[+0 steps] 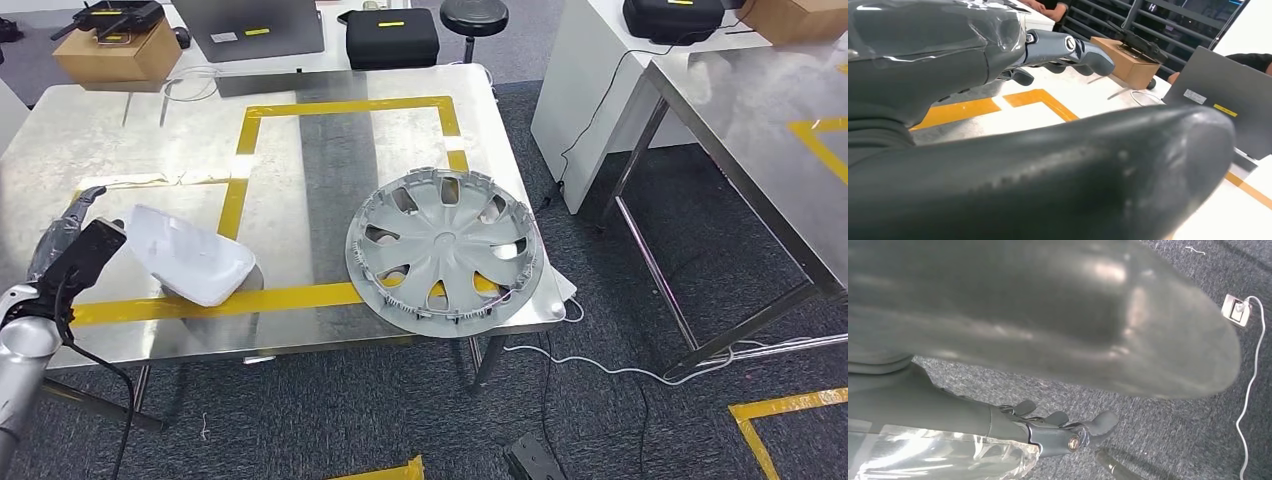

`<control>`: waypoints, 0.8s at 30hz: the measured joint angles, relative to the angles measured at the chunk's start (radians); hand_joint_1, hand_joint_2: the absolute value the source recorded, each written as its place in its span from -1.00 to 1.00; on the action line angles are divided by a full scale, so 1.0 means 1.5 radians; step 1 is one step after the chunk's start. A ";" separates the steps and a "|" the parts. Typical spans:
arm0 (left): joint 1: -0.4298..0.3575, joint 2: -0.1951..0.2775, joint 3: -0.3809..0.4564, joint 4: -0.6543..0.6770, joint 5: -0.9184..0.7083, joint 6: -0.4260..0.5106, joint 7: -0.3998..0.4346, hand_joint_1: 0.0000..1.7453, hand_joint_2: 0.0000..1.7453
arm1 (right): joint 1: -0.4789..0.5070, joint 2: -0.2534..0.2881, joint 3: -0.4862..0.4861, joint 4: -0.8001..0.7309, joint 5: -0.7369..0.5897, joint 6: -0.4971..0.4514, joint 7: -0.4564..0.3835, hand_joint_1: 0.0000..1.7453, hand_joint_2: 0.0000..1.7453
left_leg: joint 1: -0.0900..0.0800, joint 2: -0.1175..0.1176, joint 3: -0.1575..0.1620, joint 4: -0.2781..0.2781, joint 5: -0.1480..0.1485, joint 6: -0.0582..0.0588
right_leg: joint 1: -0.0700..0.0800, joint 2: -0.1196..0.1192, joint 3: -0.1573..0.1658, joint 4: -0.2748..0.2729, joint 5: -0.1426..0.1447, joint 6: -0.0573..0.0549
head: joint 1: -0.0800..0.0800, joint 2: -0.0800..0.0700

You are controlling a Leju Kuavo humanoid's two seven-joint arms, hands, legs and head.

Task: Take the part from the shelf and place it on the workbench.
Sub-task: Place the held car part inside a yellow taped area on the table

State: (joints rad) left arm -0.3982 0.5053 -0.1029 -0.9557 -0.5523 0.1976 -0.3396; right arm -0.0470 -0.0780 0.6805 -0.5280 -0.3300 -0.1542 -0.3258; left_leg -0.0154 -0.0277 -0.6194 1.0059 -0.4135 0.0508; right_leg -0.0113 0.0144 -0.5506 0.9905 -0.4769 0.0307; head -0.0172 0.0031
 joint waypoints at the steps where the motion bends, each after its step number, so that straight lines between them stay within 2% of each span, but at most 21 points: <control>1: 0.000 0.000 0.001 0.000 0.000 0.000 0.000 -1.00 -1.00 | 0.000 0.000 0.001 0.000 -0.001 0.000 0.000 -1.00 -1.00 | 0.000 0.000 0.000 0.000 0.000 0.000 | 0.000 0.000 0.000 0.000 0.000 0.000 | 0.000 0.000; 12: -0.001 0.014 0.013 0.000 -0.014 0.038 0.021 -1.00 -1.00 | 0.001 -0.002 0.005 0.000 -0.010 -0.012 0.002 -1.00 -1.00 | 0.000 0.001 0.000 0.000 0.000 0.000 | 0.000 0.001 0.000 0.000 0.000 0.000 | 0.000 0.000; 16: 0.000 0.038 0.028 0.008 -0.014 0.055 0.046 -1.00 -1.00 | 0.002 -0.002 0.005 0.000 -0.017 -0.018 0.000 -1.00 -1.00 | 0.000 0.003 0.000 0.000 0.000 0.000 | 0.000 0.003 0.000 0.000 0.000 0.000 | 0.000 0.000; 20: 0.032 0.071 0.081 0.014 0.007 0.081 0.079 -1.00 -1.00 | 0.006 -0.002 0.005 0.000 -0.021 -0.021 -0.004 -1.00 -1.00 | 0.000 0.005 0.000 0.000 0.000 0.000 | 0.000 0.005 0.002 0.001 0.000 0.000 | 0.000 0.000; 24: 0.111 0.091 0.181 0.014 0.016 0.104 0.126 -1.00 -1.00 | 0.007 -0.001 0.005 0.001 -0.021 -0.022 -0.007 -1.00 -1.00 | 0.000 0.007 0.000 -0.001 -0.001 -0.002 | 0.000 0.008 0.002 0.001 0.000 -0.001 | 0.000 0.000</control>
State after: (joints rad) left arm -0.2320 0.6424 0.1684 -0.9345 -0.5281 0.3540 -0.1513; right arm -0.0362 -0.0795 0.6874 -0.5263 -0.3616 -0.1867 -0.3362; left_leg -0.0150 -0.0168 -0.6195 1.0051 -0.4152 0.0485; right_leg -0.0108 0.0266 -0.5482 0.9914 -0.4773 0.0299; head -0.0173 0.0031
